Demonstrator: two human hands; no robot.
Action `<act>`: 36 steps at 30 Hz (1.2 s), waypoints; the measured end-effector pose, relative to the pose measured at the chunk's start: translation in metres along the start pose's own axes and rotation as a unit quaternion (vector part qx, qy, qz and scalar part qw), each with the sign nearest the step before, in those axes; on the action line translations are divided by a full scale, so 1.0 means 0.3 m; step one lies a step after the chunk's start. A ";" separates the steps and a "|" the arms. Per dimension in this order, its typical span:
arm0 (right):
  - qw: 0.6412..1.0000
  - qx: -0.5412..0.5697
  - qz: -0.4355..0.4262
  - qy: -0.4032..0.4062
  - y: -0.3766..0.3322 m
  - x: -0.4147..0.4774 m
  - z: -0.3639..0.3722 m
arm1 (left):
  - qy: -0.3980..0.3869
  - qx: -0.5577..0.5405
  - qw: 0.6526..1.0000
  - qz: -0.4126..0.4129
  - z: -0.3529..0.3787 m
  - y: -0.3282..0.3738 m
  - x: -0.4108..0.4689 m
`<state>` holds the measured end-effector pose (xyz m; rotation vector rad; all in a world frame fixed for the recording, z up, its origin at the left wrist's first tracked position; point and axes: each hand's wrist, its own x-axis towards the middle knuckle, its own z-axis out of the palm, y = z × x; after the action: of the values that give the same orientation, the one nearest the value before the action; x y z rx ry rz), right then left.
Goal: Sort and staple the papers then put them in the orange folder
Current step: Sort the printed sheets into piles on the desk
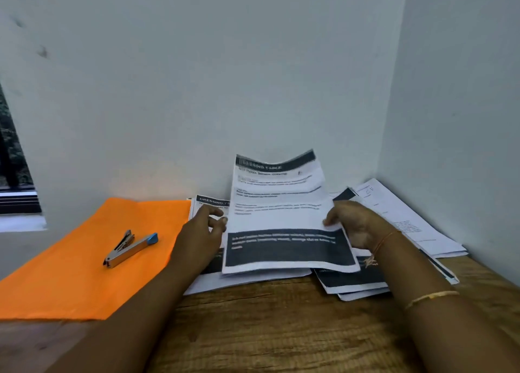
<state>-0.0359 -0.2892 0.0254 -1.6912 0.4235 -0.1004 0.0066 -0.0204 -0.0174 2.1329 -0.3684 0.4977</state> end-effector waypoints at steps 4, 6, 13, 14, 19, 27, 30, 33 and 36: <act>0.963 -0.221 -0.044 0.145 -0.003 0.009 -0.082 | 0.029 0.077 0.997 -0.005 -0.006 -0.016 0.006; 0.932 -0.302 -0.045 0.196 0.018 0.013 -0.125 | 0.022 0.104 0.994 -0.015 -0.011 -0.037 0.013; 0.852 -0.440 -0.004 0.284 0.069 -0.018 -0.173 | -0.075 0.273 0.957 -0.067 -0.032 -0.077 0.023; 0.848 -0.449 0.003 0.281 0.077 -0.015 -0.175 | -0.090 0.295 0.948 -0.076 -0.031 -0.072 0.020; 0.824 -0.492 0.038 0.277 0.113 0.011 -0.177 | -0.093 0.296 0.946 -0.092 -0.034 -0.074 0.022; 0.842 -0.485 0.068 0.228 0.128 0.019 -0.178 | -0.052 0.234 0.964 -0.118 -0.049 -0.093 0.030; 0.845 -0.481 0.084 0.218 0.125 0.013 -0.190 | -0.026 0.193 0.973 -0.124 -0.052 -0.101 0.032; 0.857 -0.457 0.096 0.219 0.121 0.014 -0.202 | -0.020 0.205 0.970 -0.128 -0.052 -0.109 0.034; 0.860 -0.443 0.104 0.230 0.113 0.012 -0.208 | -0.027 0.245 0.961 -0.128 -0.052 -0.111 0.030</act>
<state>-0.0590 -0.3523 0.0025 -2.5183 1.1392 -0.1693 0.0256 0.0105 -0.0285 2.6307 0.0134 0.4075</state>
